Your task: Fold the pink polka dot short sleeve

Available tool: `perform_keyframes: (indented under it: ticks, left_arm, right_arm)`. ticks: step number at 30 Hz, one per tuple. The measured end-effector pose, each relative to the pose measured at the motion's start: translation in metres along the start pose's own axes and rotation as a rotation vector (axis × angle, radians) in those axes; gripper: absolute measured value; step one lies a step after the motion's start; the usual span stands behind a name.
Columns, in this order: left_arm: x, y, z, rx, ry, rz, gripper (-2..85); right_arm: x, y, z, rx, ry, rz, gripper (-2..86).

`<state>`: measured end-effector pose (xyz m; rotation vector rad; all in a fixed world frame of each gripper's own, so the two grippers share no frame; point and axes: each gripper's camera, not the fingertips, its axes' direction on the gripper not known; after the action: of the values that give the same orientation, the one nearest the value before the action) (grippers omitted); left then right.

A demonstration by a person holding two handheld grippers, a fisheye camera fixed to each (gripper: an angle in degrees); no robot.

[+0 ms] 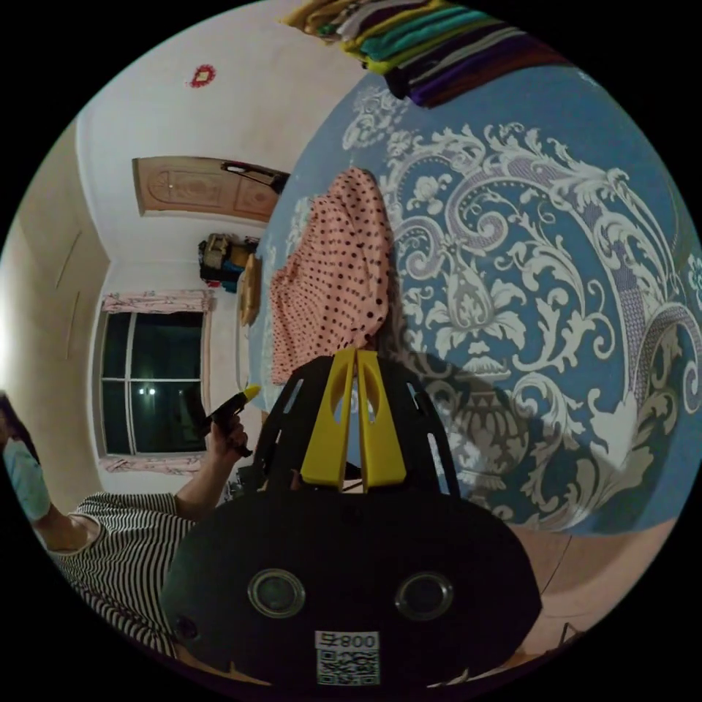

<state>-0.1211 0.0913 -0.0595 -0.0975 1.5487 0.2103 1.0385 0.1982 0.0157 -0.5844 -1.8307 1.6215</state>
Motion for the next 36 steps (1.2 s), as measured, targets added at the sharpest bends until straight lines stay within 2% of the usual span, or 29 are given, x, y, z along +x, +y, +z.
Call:
perform_keyframes:
  ticks: [3, 5, 9, 11, 17, 20, 25, 36]
  left_arm:
    - [0.071, -0.028, 0.063, -0.069, -0.021, 0.25, 7.9]
    - [0.117, -0.043, 0.112, -0.115, -0.106, 0.392, 9.3]
    - [0.157, -0.054, 0.179, -0.206, -0.313, 0.495, 7.3]
    - [0.166, -0.053, 0.206, -0.212, -0.414, 0.487, 3.0]
    - [0.143, -0.047, 0.209, -0.101, -0.189, 0.263, 1.1]
    - [0.134, -0.043, 0.213, -0.07, -0.133, 0.202, 0.9]
    - [0.135, -0.037, 0.226, -0.057, -0.104, 0.187, 0.9]
    - [0.135, -0.027, 0.237, -0.048, -0.074, 0.206, 0.8]
  right_arm:
    - [-0.013, -0.007, -0.007, 0.008, -0.012, -0.05, 0.3]
    - [-0.019, -0.012, -0.008, 0.005, -0.032, -0.078, 0.3]
    - [-0.022, -0.026, 0.002, -0.028, -0.067, -0.111, 0.4]
    - [-0.02, -0.032, 0.006, -0.036, -0.079, -0.117, 0.5]
    - [0.012, -0.062, 0.003, 0.066, -0.067, -0.062, 2.2]
    - [0.04, -0.093, 0.013, 0.075, -0.129, 0.008, 4.8]
    - [0.062, -0.158, 0.051, 0.043, -0.162, 0.074, 7.8]
    - [0.079, -0.246, 0.124, 0.015, -0.133, 0.119, 8.6]
